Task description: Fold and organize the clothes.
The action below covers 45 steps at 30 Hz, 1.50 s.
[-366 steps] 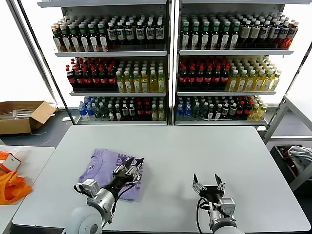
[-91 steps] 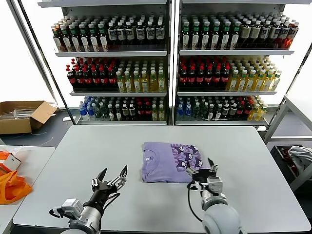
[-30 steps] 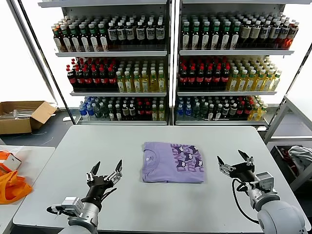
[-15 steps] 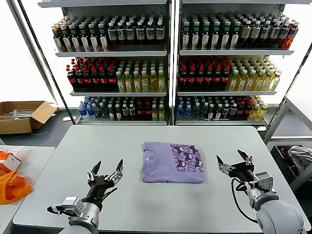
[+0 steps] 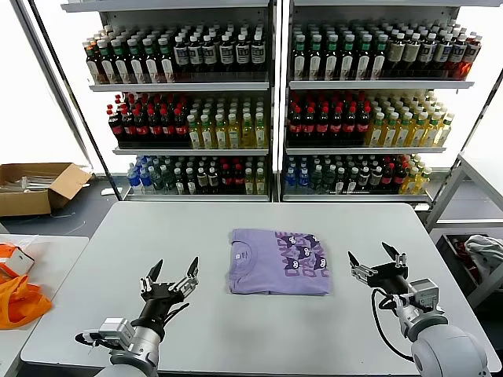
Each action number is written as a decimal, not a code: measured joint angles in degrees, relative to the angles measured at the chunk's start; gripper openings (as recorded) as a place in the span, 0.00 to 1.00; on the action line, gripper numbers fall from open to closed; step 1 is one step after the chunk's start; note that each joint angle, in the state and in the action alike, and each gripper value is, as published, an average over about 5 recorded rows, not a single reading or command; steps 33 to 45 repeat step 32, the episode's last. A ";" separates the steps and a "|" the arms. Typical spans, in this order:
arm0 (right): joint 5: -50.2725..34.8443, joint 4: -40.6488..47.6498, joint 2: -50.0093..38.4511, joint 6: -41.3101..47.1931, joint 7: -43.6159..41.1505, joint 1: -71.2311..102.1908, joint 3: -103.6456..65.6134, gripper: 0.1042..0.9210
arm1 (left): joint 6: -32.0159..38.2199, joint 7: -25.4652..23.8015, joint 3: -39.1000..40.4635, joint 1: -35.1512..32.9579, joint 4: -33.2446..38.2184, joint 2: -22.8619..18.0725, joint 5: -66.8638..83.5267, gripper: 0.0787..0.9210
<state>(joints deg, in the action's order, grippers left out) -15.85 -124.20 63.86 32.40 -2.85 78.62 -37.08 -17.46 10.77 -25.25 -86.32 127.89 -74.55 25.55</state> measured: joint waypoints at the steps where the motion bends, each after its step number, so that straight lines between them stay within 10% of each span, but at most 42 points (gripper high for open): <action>1: 0.00 -0.03 0.00 -0.03 0.04 0.07 -0.03 0.88 | 0.00 0.00 0.05 0.02 0.03 -0.05 -0.01 0.88; 45: 0.06 -0.47 0.31 0.00 0.10 0.56 -0.41 0.88 | -1.29 -3.28 -0.24 0.15 0.49 0.07 -3.03 0.88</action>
